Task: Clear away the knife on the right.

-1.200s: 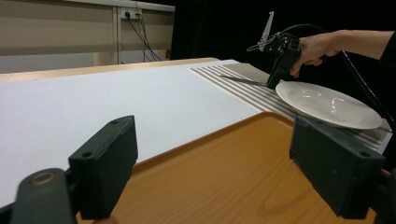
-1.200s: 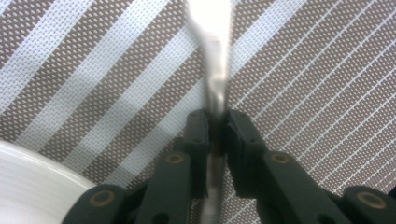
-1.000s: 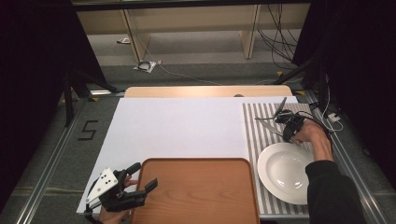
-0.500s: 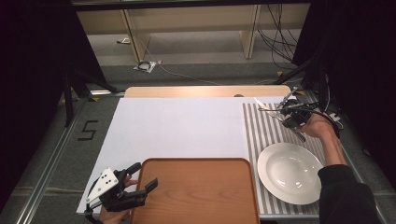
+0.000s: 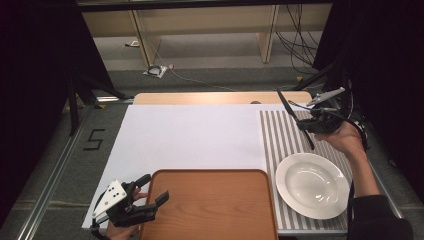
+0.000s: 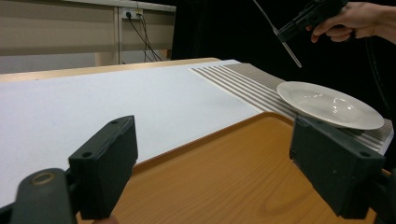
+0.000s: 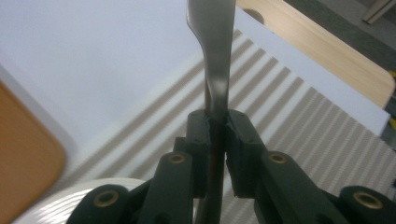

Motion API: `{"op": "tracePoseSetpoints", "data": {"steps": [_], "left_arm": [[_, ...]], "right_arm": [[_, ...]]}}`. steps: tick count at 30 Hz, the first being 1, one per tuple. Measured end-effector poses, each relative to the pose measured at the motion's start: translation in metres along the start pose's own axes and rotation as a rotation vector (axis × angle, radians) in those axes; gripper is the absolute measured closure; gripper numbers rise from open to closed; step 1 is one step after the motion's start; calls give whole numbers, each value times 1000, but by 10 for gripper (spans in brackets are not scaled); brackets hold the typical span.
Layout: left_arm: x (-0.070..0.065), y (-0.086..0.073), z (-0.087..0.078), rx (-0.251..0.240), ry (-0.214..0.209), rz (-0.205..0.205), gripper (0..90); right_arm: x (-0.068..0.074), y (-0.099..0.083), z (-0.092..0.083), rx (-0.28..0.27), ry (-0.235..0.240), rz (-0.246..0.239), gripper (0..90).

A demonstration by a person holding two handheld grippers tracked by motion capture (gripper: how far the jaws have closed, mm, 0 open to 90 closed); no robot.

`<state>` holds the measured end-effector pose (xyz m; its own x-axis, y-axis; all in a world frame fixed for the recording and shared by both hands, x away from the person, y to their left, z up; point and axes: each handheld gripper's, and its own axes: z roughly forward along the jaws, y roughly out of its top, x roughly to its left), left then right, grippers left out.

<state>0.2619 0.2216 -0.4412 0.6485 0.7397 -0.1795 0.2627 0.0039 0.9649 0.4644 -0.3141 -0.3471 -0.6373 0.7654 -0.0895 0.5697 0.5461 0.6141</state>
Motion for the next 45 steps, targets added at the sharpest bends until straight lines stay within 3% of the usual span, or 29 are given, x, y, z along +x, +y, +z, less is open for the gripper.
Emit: {"op": "tracePoseSetpoints", "data": {"steps": [2,6,7,9,11,15,16,27,38,41,42,45], "left_arm": [[0,0,0,0,1,-1,152],[0,0,0,1,-1,-4,152],[0,0,0,1,-1,-4,152],[0,0,0,1,1,-3,152],[0,0,0,1,1,-2,152],[0,0,0,-1,2,-4,152],[0,0,0,-1,0,-4,152],[-1,0,0,-5,-3,2,152],[0,1,-1,-9,-4,2,152],[0,1,-2,-9,-4,4,152],[0,1,-2,-8,-3,4,152],[0,1,-2,-9,-3,5,152]], "right_arm": [[7,-5,-4,-32,25,14,807],[22,-9,-7,-46,42,-11,807],[31,-12,-10,-66,79,-12,807],[36,-13,-11,-75,93,-16,807],[52,-15,-17,-97,119,-42,807],[66,-19,-23,-145,171,-35,807],[76,-22,-25,-169,208,-37,807],[128,-24,-25,-155,287,-128,807],[157,-22,-8,-99,348,-160,807],[166,-22,-3,-79,372,-165,807],[172,-23,0,-58,399,-181,806],[175,-24,2,-51,412,-181,807]]}}
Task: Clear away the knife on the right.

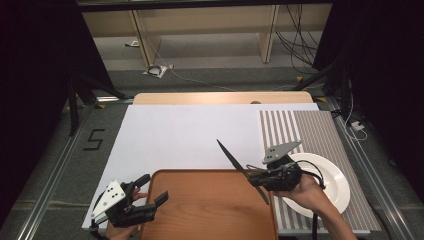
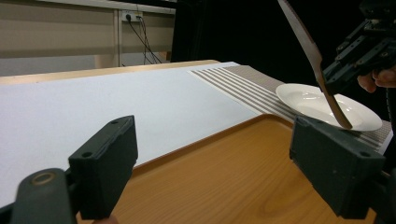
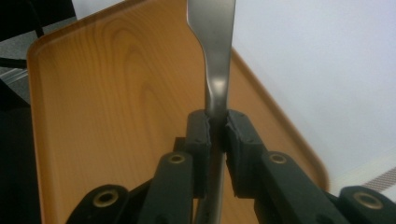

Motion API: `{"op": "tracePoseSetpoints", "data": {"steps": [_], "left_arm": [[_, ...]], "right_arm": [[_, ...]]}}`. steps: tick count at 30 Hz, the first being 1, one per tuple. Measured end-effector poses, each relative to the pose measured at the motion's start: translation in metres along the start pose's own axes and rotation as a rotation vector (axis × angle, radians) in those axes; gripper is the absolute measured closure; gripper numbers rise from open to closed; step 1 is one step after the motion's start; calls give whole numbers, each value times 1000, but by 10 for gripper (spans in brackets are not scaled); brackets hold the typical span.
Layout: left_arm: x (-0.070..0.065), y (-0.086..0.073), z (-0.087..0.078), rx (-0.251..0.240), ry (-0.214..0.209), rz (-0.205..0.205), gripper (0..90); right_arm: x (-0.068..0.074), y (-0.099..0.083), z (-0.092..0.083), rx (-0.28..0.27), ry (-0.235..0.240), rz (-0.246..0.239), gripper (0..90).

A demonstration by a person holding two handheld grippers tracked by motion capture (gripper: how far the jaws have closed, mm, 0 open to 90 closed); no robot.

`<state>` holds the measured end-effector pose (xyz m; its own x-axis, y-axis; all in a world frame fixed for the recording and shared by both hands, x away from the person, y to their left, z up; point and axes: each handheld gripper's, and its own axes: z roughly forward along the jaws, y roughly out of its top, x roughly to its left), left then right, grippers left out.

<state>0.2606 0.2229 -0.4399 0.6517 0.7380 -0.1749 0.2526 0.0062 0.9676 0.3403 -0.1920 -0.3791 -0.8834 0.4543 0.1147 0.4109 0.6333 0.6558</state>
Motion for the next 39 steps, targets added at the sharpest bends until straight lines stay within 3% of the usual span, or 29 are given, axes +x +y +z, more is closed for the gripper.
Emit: {"op": "tracePoseSetpoints", "data": {"steps": [8,16,29,39], "left_arm": [[0,1,-1,-3,1,2,153],[0,1,-1,-3,2,3,153],[-1,1,-1,-3,0,2,153],[-1,1,-1,0,0,3,152]], "right_arm": [[19,-7,14,49,68,9,807],[36,-18,19,73,93,24,806],[51,-30,28,137,79,23,807],[62,-32,39,223,69,7,807]]}}
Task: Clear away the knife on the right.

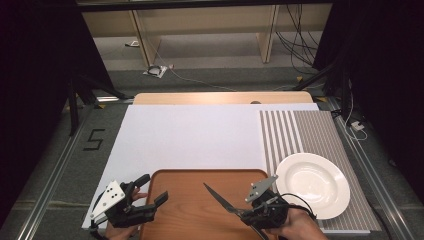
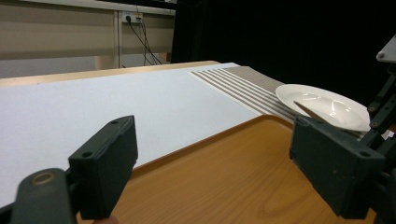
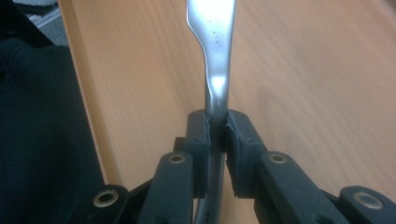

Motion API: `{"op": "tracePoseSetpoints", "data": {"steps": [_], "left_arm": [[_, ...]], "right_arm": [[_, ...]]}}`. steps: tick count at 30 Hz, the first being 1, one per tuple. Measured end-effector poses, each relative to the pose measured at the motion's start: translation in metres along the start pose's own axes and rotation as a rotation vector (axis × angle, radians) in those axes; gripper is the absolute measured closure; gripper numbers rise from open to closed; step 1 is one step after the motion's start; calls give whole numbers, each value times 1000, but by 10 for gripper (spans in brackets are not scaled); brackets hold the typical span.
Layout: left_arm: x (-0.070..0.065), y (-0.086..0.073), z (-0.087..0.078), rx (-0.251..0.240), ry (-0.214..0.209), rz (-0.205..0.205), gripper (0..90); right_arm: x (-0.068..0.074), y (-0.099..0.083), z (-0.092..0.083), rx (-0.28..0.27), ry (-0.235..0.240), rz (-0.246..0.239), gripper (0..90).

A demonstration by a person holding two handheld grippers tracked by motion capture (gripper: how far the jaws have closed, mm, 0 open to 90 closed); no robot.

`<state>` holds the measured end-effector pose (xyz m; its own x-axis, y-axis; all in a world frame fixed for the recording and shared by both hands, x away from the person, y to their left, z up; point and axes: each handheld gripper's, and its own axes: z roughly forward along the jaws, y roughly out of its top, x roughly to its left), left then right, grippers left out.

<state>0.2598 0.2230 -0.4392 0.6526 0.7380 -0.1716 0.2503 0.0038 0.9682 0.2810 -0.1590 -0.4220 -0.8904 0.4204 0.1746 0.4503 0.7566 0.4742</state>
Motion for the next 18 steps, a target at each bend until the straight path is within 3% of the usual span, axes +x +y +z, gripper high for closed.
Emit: {"op": "tracePoseSetpoints", "data": {"steps": [14,18], "left_arm": [[-1,0,0,-4,-2,-2,152],[0,0,0,-2,-1,-1,152]], "right_arm": [[5,-1,17,154,-3,-2,806],[5,-1,19,175,-12,-5,806]]}}
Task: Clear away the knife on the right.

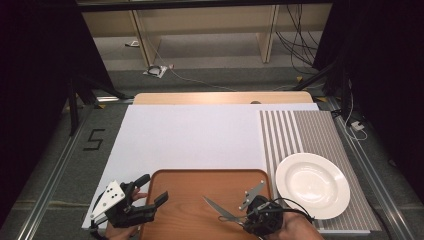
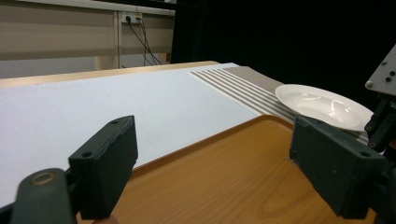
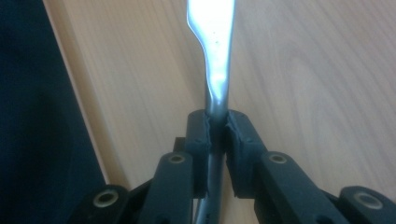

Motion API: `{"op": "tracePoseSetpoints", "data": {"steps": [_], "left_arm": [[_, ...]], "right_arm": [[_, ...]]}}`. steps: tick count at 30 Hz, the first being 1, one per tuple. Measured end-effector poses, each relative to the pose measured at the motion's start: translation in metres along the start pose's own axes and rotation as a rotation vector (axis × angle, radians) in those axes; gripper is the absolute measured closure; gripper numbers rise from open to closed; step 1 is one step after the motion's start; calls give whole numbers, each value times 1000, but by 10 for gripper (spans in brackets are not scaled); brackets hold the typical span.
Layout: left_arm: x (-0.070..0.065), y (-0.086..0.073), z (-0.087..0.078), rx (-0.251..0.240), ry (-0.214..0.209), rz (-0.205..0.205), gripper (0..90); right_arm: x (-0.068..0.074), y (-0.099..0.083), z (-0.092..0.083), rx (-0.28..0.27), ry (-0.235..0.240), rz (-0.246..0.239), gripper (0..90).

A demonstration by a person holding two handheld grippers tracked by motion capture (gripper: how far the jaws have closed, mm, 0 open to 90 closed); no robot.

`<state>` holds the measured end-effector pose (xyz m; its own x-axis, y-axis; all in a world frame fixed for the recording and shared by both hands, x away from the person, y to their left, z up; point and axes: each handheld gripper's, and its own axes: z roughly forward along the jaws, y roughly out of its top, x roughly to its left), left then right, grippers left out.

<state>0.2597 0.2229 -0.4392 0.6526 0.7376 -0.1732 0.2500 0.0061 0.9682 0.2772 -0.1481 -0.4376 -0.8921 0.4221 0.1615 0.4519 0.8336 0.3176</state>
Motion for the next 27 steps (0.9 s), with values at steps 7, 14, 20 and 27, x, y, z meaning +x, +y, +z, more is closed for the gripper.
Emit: {"op": "tracePoseSetpoints", "data": {"steps": [7,14,20,27], "left_arm": [[0,0,0,-1,-1,0,152],[0,0,0,-2,-2,-2,152],[0,0,0,-2,-2,-1,152],[-1,0,0,0,-5,0,152]], "right_arm": [[3,1,7,52,-1,-9,805],[6,5,15,98,-28,5,802],[9,5,18,111,-48,-3,796],[10,5,7,49,-51,8,622]]}}
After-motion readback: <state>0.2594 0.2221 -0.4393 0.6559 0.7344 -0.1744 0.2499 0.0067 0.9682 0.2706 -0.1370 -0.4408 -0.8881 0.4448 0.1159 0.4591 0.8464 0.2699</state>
